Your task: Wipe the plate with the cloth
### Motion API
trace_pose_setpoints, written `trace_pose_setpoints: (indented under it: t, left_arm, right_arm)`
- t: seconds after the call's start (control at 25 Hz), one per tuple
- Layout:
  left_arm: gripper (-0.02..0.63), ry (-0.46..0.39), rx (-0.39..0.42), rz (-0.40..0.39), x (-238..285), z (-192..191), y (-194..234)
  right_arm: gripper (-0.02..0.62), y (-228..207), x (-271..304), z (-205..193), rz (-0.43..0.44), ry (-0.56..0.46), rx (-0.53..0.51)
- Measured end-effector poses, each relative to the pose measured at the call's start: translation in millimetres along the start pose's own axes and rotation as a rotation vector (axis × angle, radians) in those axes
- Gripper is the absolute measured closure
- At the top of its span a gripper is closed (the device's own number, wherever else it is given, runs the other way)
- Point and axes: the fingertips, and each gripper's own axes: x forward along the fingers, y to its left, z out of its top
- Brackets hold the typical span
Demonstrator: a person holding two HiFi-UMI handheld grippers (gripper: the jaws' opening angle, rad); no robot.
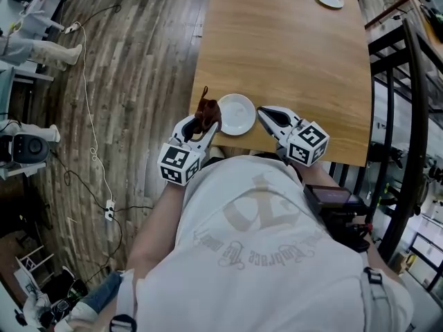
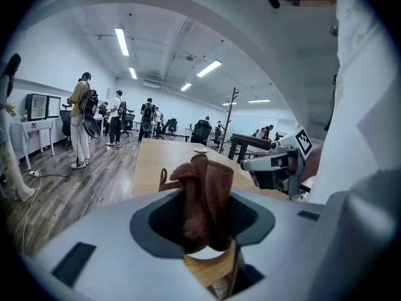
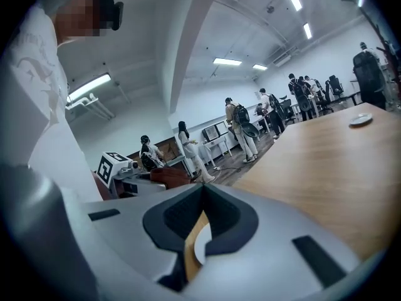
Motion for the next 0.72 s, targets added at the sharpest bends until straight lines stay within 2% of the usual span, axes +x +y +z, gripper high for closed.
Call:
trace_pose_setpoints:
  t: [0.48,0.72]
  left_arm:
    - [0.436,0.013,0.025,-0.029,12,1,-5]
    - [0.437,0.018,0.028,-0.030,10,-13,-3]
  right_arm:
    - [0.582,-3,1,0,-0.003,-0.009,-0.013]
    - [0.583,-1,4,-14,-0.005,-0.004,-0.018]
